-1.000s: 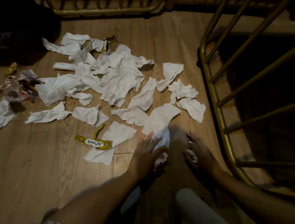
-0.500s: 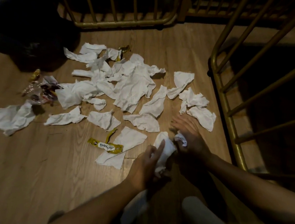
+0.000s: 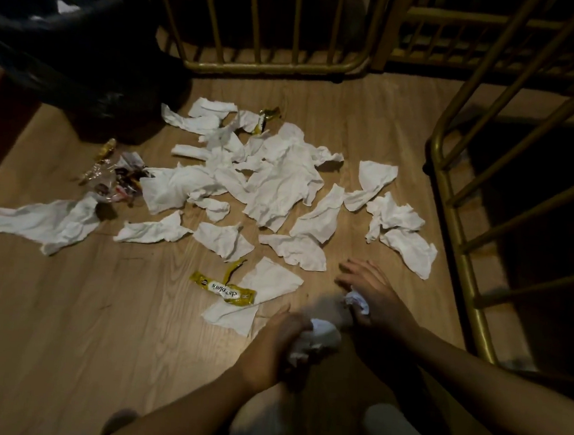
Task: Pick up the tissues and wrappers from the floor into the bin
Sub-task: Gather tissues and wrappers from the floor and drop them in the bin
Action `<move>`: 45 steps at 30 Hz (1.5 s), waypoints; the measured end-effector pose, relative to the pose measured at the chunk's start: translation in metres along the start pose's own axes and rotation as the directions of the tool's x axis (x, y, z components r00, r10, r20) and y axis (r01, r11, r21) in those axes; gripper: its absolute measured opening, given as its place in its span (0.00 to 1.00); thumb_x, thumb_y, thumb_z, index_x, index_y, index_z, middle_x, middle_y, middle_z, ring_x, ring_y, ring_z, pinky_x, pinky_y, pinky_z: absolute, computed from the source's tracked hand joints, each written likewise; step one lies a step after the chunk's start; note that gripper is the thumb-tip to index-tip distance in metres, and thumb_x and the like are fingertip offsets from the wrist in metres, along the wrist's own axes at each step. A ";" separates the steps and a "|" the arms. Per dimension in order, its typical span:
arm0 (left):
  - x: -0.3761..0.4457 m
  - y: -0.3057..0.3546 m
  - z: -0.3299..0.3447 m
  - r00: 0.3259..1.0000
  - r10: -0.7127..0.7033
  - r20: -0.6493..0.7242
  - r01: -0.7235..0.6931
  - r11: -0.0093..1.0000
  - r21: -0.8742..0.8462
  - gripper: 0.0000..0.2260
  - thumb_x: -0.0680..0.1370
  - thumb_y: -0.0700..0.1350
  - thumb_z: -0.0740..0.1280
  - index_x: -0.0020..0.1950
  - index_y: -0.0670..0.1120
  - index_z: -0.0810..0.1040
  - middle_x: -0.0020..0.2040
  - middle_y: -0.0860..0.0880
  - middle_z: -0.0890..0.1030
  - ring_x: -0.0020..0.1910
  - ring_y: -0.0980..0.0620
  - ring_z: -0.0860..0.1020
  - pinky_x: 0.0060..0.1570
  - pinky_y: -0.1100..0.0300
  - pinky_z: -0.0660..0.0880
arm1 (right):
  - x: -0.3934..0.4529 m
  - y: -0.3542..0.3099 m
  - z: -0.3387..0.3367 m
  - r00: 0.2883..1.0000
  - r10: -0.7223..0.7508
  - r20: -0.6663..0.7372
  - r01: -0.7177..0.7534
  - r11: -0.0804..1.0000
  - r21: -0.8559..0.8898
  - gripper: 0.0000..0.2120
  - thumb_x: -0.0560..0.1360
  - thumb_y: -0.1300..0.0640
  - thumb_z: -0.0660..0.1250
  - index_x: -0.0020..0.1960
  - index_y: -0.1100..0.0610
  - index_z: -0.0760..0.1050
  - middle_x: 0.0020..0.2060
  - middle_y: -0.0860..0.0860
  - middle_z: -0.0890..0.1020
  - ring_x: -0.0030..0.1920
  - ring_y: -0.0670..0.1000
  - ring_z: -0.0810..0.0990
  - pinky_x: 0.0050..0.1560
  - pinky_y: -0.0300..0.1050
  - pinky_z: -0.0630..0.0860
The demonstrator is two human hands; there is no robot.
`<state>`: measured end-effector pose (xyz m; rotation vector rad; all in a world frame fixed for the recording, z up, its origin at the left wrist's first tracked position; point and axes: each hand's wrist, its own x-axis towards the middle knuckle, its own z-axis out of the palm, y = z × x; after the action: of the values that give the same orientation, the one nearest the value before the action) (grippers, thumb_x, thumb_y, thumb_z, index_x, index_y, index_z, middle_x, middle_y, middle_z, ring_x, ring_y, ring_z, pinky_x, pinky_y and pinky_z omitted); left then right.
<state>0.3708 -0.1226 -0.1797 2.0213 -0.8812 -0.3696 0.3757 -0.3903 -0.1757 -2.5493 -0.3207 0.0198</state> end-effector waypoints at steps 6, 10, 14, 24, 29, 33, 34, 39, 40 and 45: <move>-0.016 -0.003 -0.020 0.926 -0.042 -0.376 0.076 0.994 0.075 0.17 0.71 0.43 0.77 0.58 0.49 0.80 0.59 0.47 0.75 0.61 0.51 0.72 0.59 0.50 0.72 | 0.046 -0.053 0.018 0.980 -0.194 -0.040 0.195 0.981 0.003 0.22 0.71 0.53 0.64 0.64 0.57 0.74 0.69 0.57 0.72 0.73 0.55 0.62 0.73 0.55 0.57; -0.027 -0.016 -0.043 0.820 -0.239 -0.521 0.341 0.934 0.108 0.08 0.73 0.50 0.70 0.51 0.51 0.80 0.78 0.44 0.59 0.79 0.42 0.50 0.76 0.50 0.43 | 0.074 -0.083 0.045 0.932 -0.353 0.082 0.358 0.932 -0.056 0.28 0.69 0.57 0.68 0.68 0.56 0.71 0.73 0.57 0.66 0.76 0.56 0.57 0.75 0.58 0.51; -0.044 -0.040 -0.057 0.853 -0.376 -0.362 0.462 0.866 0.191 0.26 0.70 0.65 0.68 0.67 0.58 0.75 0.79 0.51 0.58 0.79 0.48 0.46 0.75 0.44 0.38 | 0.084 -0.093 0.073 0.859 -0.408 0.308 0.453 0.887 -0.089 0.31 0.73 0.49 0.64 0.74 0.54 0.63 0.75 0.58 0.62 0.76 0.60 0.56 0.73 0.65 0.49; -0.068 -0.026 -0.050 0.827 -0.297 -0.477 0.397 0.909 0.123 0.17 0.71 0.45 0.73 0.56 0.52 0.73 0.50 0.53 0.77 0.49 0.52 0.74 0.57 0.55 0.69 | 0.073 -0.096 0.079 0.911 -0.370 0.183 0.374 0.927 0.012 0.21 0.74 0.40 0.61 0.61 0.52 0.74 0.50 0.55 0.78 0.50 0.51 0.74 0.49 0.44 0.73; -0.046 -0.018 -0.064 0.845 -0.377 -0.380 0.465 0.868 0.172 0.26 0.74 0.52 0.68 0.72 0.52 0.70 0.51 0.52 0.77 0.47 0.54 0.76 0.50 0.56 0.75 | 0.063 -0.098 0.076 0.980 -0.199 0.003 0.197 0.970 0.145 0.24 0.64 0.62 0.77 0.60 0.56 0.78 0.51 0.55 0.77 0.52 0.48 0.74 0.49 0.40 0.77; -0.024 -0.011 -0.082 0.891 -0.409 -0.198 0.455 0.810 0.370 0.20 0.75 0.57 0.63 0.67 0.57 0.69 0.60 0.53 0.69 0.50 0.52 0.76 0.42 0.54 0.78 | 0.063 -0.093 0.066 0.988 -0.129 -0.083 0.141 0.975 0.172 0.17 0.68 0.62 0.68 0.57 0.60 0.79 0.47 0.55 0.76 0.47 0.50 0.74 0.47 0.40 0.76; -0.018 -0.009 -0.085 0.901 -0.401 -0.167 0.433 0.796 0.424 0.19 0.75 0.57 0.63 0.65 0.56 0.70 0.64 0.53 0.67 0.55 0.51 0.75 0.42 0.54 0.78 | 0.062 -0.091 0.062 0.988 -0.129 -0.080 0.141 0.974 0.175 0.16 0.69 0.61 0.66 0.56 0.60 0.80 0.45 0.55 0.76 0.46 0.52 0.75 0.45 0.42 0.77; 0.006 -0.008 -0.106 0.957 -0.242 0.158 0.067 0.717 0.694 0.18 0.74 0.57 0.61 0.58 0.50 0.77 0.80 0.53 0.47 0.73 0.45 0.58 0.37 0.54 0.79 | 0.054 -0.066 0.041 0.988 -0.127 -0.084 0.140 0.976 0.164 0.09 0.68 0.54 0.70 0.44 0.59 0.81 0.40 0.54 0.75 0.41 0.51 0.74 0.38 0.42 0.74; 0.011 -0.007 -0.110 0.949 -0.215 0.233 -0.010 0.714 0.700 0.18 0.74 0.56 0.61 0.58 0.49 0.78 0.80 0.55 0.43 0.76 0.45 0.54 0.37 0.55 0.80 | 0.052 -0.059 0.038 0.989 -0.122 -0.080 0.133 0.979 0.156 0.08 0.69 0.52 0.71 0.41 0.58 0.80 0.40 0.53 0.74 0.40 0.51 0.73 0.38 0.41 0.73; 0.037 -0.002 -0.112 0.903 -0.105 0.417 -0.226 0.710 0.667 0.16 0.75 0.54 0.63 0.58 0.50 0.80 0.80 0.57 0.39 0.79 0.48 0.37 0.39 0.57 0.79 | 0.045 -0.036 0.033 0.986 -0.146 -0.081 0.159 0.969 0.188 0.07 0.70 0.56 0.71 0.37 0.57 0.73 0.40 0.53 0.73 0.41 0.52 0.73 0.39 0.44 0.71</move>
<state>0.4593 -0.0802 -0.1145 2.6551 -1.5508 -0.5039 0.4083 -0.3336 -0.1817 -2.3210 -0.4645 -0.0876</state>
